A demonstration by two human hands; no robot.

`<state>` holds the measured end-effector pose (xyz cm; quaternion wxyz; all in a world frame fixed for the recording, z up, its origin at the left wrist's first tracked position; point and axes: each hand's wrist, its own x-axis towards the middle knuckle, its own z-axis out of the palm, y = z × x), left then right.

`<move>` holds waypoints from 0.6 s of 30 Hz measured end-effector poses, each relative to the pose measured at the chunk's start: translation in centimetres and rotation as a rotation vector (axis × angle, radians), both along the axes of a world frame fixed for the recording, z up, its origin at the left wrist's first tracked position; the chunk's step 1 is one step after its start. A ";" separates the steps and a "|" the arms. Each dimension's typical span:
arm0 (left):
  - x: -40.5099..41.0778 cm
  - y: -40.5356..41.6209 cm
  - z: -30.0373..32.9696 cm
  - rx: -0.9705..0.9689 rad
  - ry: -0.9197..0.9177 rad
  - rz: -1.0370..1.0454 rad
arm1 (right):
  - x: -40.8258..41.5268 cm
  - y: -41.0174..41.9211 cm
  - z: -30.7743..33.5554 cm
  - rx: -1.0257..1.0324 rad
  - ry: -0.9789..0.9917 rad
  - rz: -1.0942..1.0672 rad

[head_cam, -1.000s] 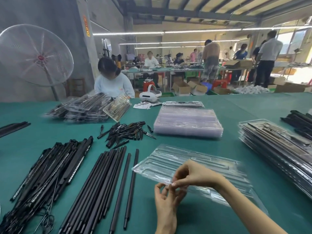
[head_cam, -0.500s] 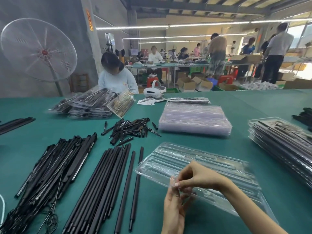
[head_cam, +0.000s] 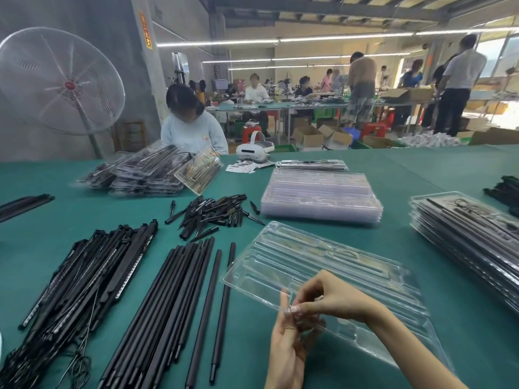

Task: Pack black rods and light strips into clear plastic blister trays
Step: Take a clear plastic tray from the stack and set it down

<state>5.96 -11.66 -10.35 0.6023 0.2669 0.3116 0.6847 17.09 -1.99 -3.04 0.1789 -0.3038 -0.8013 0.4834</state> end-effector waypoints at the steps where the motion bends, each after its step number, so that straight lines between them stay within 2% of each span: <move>1: 0.0 -0.1 0.1 -0.008 -0.006 -0.008 | 0.1 -0.1 0.1 -0.009 0.000 0.004; 4: 0.2 0.0 0.6 -0.032 0.007 -0.008 | 0.2 -0.1 0.3 -0.033 0.000 0.013; 14: -0.1 -0.4 -0.4 0.022 0.260 0.066 | 0.2 0.0 0.0 -0.097 0.029 0.014; 18: -0.4 -0.7 0.3 0.030 0.111 0.072 | -0.2 -0.2 -0.5 -0.058 0.074 -0.029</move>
